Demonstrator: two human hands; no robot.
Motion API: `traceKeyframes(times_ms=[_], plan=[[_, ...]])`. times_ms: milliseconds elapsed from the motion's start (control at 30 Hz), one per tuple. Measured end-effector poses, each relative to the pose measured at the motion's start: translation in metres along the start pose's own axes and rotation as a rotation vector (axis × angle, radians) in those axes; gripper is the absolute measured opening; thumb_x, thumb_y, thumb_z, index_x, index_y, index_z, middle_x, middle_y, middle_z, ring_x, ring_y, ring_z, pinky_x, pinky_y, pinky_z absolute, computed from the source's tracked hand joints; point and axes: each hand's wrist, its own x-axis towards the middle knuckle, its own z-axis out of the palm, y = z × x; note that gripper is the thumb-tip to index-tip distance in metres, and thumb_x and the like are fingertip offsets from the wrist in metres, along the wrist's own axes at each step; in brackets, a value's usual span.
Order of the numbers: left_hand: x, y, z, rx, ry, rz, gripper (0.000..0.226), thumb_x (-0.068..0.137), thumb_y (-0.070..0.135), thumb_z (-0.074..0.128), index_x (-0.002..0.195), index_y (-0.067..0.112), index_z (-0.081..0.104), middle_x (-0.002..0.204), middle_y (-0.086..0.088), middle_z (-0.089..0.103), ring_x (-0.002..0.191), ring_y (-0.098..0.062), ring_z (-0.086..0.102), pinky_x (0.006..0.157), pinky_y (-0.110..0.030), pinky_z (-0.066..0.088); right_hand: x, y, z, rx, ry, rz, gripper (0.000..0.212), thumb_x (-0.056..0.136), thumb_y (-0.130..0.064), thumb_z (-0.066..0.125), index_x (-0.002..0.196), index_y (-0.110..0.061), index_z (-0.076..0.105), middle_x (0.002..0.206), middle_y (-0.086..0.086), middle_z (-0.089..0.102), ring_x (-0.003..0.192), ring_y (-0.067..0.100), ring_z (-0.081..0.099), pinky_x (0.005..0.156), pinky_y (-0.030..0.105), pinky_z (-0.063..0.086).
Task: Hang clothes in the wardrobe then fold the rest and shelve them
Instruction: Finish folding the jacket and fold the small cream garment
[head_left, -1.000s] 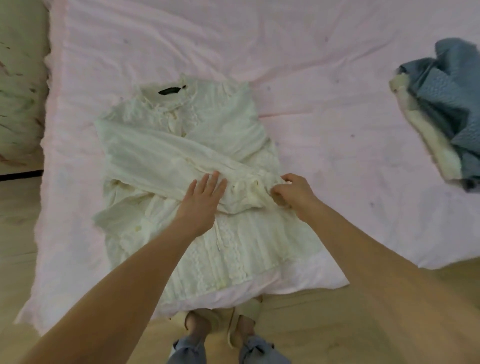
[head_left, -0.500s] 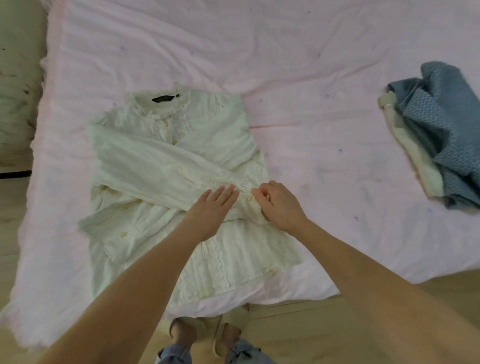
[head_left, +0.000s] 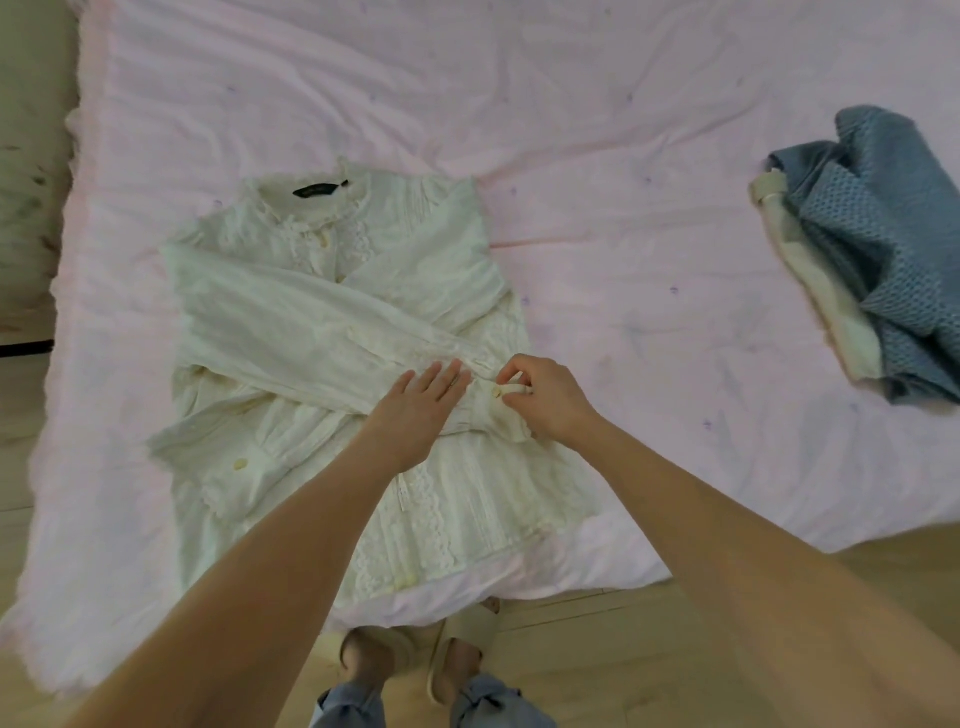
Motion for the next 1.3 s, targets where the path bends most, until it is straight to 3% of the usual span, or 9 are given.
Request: traceKeyframes(times_ms=[133,267,367,567,733,900,1000,1133,1300], plan=[[-0.003,-0.004,0.001,0.005,0.001,0.004,0.081,0.094,-0.003,0.038,0.152,0.016,-0.015,0.160,-0.003,-0.018,0.149,-0.020,-0.007,0.122,-0.038,0.005,-0.013,0.017,-0.004,0.202,0.119,0.013,0.022,0.083,-0.003,0.058,0.093,-0.017,0.071,0.092,0.001,0.066,0.080,0.013,0.058,0.072,0.029,0.046],[-0.005,-0.011,0.000,0.010,-0.026,0.045,0.079,0.096,0.005,0.040,0.152,0.018,-0.015,0.160,-0.003,-0.019,0.149,-0.019,-0.010,0.121,-0.036,0.001,-0.018,0.027,0.001,-0.674,-0.171,-0.106,0.027,0.094,-0.017,0.045,0.113,-0.023,0.064,0.107,0.002,0.060,0.097,0.023,0.059,0.073,0.030,0.043],[-0.019,-0.032,-0.008,-0.039,-0.031,0.101,0.070,0.101,0.033,0.040,0.154,0.020,-0.004,0.161,-0.001,-0.011,0.149,-0.015,-0.004,0.121,-0.034,0.002,-0.006,-0.013,0.001,-0.968,-0.099,-0.258,0.022,0.094,-0.012,0.042,0.105,-0.013,0.060,0.103,0.007,0.055,0.097,0.026,0.056,0.066,0.033,0.035],[-0.076,-0.127,-0.016,-0.186,0.305,-0.315,0.073,0.067,-0.003,0.070,0.136,0.006,0.051,0.143,-0.017,0.046,0.131,-0.035,0.046,0.107,-0.045,0.037,0.042,-0.129,0.040,-0.539,-0.073,-0.313,0.021,0.094,-0.013,0.046,0.107,-0.010,0.062,0.105,0.007,0.057,0.095,0.025,0.057,0.078,0.037,0.048],[-0.098,-0.203,0.000,-0.215,0.305,-0.522,0.057,0.069,0.003,0.070,0.124,0.007,0.056,0.130,-0.013,0.053,0.115,-0.035,0.054,0.081,-0.045,0.051,0.107,-0.207,0.098,-0.377,-0.080,-0.313,0.028,0.097,-0.024,0.048,0.121,-0.011,0.056,0.118,0.007,0.057,0.105,0.023,0.057,0.088,0.036,0.047],[-0.089,-0.232,-0.001,-0.168,0.353,-0.404,0.044,0.070,0.009,0.074,0.110,0.012,0.056,0.112,-0.005,0.052,0.090,-0.025,0.055,0.050,-0.032,0.038,0.166,-0.258,0.150,-0.455,-0.102,-0.352,0.032,0.099,-0.027,0.046,0.125,-0.009,0.049,0.122,0.009,0.054,0.108,0.026,0.054,0.089,0.039,0.047],[-0.089,-0.250,0.000,-0.067,0.386,-0.228,0.042,0.051,0.002,0.075,0.089,0.012,0.063,0.090,-0.004,0.058,0.068,-0.021,0.055,0.039,-0.024,0.030,0.192,-0.277,0.177,-0.525,-0.133,-0.301,0.027,0.099,-0.033,0.044,0.106,-0.009,0.053,0.097,0.005,0.060,0.089,0.025,0.058,0.077,0.039,0.048],[-0.088,-0.268,0.017,0.054,0.482,0.055,0.024,0.066,0.004,0.054,0.087,0.012,0.064,0.085,-0.003,0.058,0.067,-0.020,0.053,0.046,-0.028,0.035,0.209,-0.291,0.196,-0.403,-0.228,-0.294,0.038,0.096,-0.025,0.053,0.063,-0.017,0.038,0.061,-0.005,0.038,0.055,0.011,0.038,0.055,0.028,0.028],[-0.090,-0.299,0.026,-0.113,0.259,0.047,0.041,0.065,-0.001,0.061,0.103,0.014,0.061,0.105,-0.003,0.056,0.076,-0.020,0.053,0.047,-0.028,0.037,0.221,-0.288,0.207,-0.239,-0.136,-0.399,0.016,0.094,-0.019,0.056,0.080,-0.012,0.055,0.068,-0.004,0.049,0.063,0.013,0.044,0.059,0.026,0.034]])
